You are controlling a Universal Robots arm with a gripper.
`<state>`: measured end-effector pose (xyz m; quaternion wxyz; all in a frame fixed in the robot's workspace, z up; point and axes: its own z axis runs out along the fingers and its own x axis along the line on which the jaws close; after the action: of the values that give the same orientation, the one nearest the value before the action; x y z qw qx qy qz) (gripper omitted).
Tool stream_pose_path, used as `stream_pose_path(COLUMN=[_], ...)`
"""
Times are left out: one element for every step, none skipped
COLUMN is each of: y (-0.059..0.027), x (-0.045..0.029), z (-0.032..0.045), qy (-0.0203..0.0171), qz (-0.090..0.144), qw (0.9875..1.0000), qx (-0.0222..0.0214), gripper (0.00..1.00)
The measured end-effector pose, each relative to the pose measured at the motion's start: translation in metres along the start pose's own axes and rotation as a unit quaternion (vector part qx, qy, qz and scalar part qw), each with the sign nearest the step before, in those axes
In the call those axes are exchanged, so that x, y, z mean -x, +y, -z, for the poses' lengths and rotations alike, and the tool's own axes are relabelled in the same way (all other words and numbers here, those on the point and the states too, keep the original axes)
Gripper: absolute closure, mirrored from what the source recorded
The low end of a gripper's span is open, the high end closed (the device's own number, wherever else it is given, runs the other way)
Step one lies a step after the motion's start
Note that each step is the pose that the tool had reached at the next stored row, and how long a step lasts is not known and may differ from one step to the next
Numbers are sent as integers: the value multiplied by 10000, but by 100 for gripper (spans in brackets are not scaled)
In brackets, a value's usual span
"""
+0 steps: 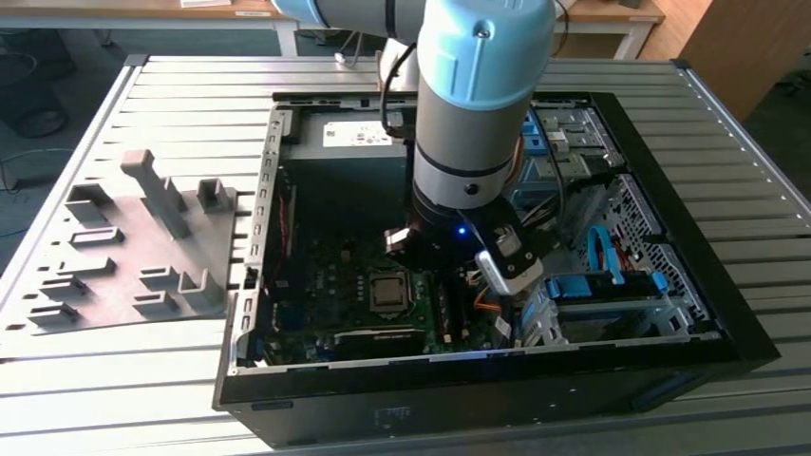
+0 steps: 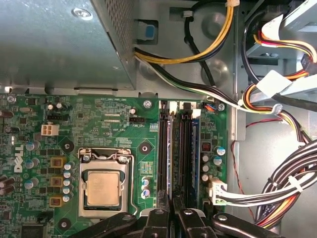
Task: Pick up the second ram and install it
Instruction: 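Insert the second ram into the second slot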
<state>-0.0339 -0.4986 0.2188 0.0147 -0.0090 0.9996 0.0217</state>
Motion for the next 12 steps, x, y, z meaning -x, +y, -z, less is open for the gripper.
stream_pose_path(y=[1,2,1,1,1,0,0,0,0,0,0,0], x=[0,1,0,0,0,0,0,-1,0,0,0,0], z=[-1,-5,-10,-16,-23,-30,-32,-34,-35,-36,-37,-37], qy=[1,0,0,0,1,1,1,1,1,1,1,1], qz=[13,17,17,18,18,18,18,18,16,14,11,9], qw=[10000,10000,10000,10000,10000,10000,10000,10000,10000,10000,10000,10000], qx=[1,2,3,2,1,1,0,-1,0,-1,0,0], gripper=[86,86,86,86,86,86,86,86,86,86,86,86])
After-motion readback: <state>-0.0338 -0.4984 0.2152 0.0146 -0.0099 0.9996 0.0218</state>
